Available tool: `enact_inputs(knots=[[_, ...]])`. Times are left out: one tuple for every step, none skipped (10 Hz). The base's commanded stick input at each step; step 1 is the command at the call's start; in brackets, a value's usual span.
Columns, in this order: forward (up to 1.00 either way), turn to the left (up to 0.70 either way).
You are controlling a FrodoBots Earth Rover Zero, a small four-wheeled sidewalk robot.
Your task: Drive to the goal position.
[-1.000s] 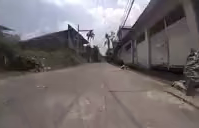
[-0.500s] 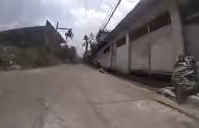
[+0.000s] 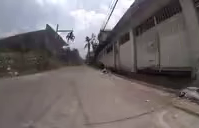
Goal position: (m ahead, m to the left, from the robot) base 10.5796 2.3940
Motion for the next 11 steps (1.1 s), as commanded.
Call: enact_inputs(knots=[[1.00, 0.00], [1.00, 0.00], [1.00, 0.00], [1.00, 0.00], [1.00, 0.00], [1.00, 0.00], [1.00, 0.00], [1.00, 0.00], [1.00, 0.00], [1.00, 0.00], [1.00, 0.00]])
